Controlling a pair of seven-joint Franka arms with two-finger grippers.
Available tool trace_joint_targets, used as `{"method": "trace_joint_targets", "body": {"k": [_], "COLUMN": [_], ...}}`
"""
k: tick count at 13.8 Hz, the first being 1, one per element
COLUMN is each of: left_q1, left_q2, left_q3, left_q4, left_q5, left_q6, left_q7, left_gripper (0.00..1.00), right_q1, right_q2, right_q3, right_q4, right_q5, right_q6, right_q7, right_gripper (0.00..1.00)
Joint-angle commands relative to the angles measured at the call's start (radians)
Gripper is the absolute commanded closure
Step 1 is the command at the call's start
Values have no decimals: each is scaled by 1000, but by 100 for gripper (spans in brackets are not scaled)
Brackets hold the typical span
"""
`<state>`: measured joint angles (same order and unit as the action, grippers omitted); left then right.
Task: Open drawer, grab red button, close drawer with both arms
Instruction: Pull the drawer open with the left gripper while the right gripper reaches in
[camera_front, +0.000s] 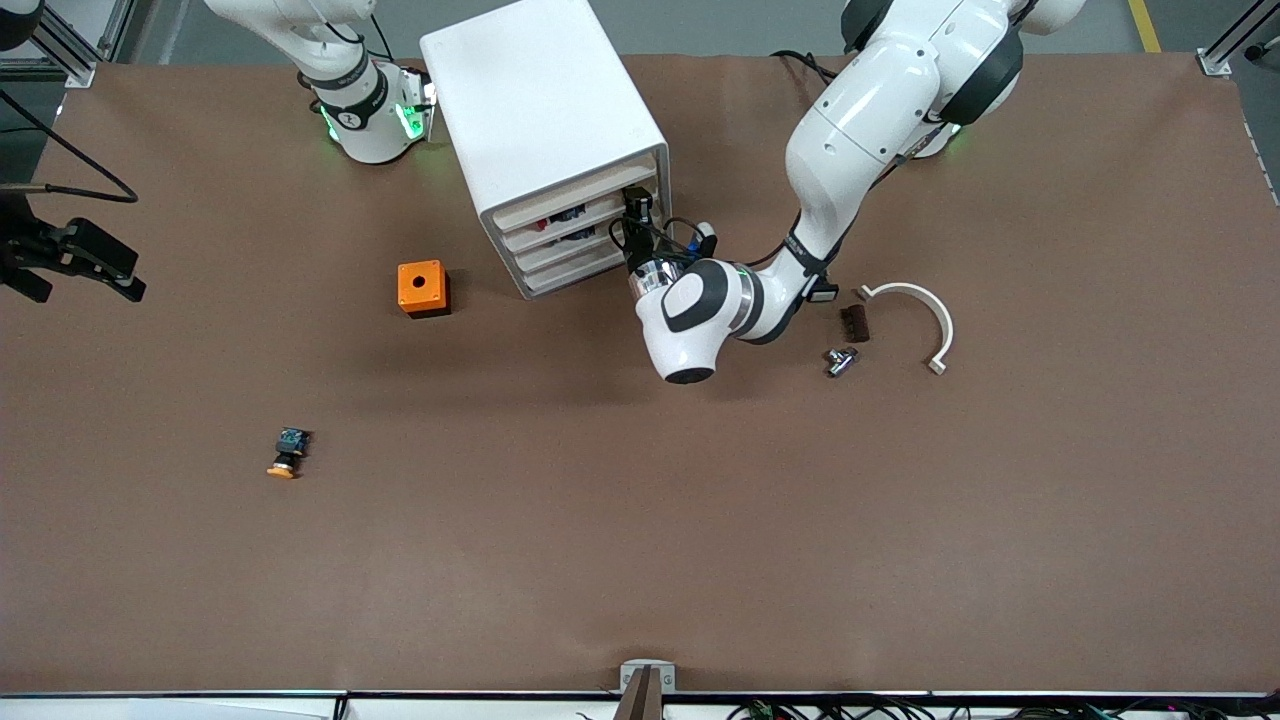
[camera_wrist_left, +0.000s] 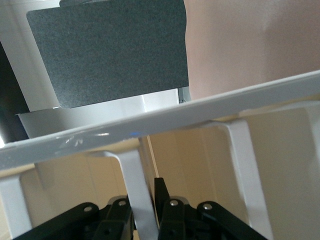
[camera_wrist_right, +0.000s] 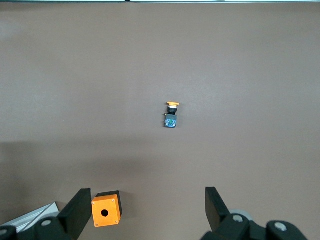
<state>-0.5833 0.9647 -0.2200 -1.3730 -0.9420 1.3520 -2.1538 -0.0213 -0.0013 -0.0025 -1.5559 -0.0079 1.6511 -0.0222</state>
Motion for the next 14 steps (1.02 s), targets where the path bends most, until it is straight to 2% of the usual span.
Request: {"method": "trace_joint_targets", "body": {"k": [1,8,12,14], "left_q1": [13,97,141,174], "left_q2": [11,11,11,9], "left_q3": [4,4,4,2], "left_q4": [23,23,25,25], "left_q5": [-24,-41,-63,-64], "left_q6": [19,64,76,82], "left_q7": [-23,-31,-32,-32], "left_gripper": [85,85,84,83], "right_q1": [4,4,43,52], "right_q2": [-19,-16,32,66], "right_q3": [-1,-2,1,-1], "right_q4": [-13,-7,0,5], "right_q5": [-18,-6,-3,28], "right_q6": [4,6,6,10], "right_q7": [-4,4,13,42], "right_gripper": [0,0,0,0]}}
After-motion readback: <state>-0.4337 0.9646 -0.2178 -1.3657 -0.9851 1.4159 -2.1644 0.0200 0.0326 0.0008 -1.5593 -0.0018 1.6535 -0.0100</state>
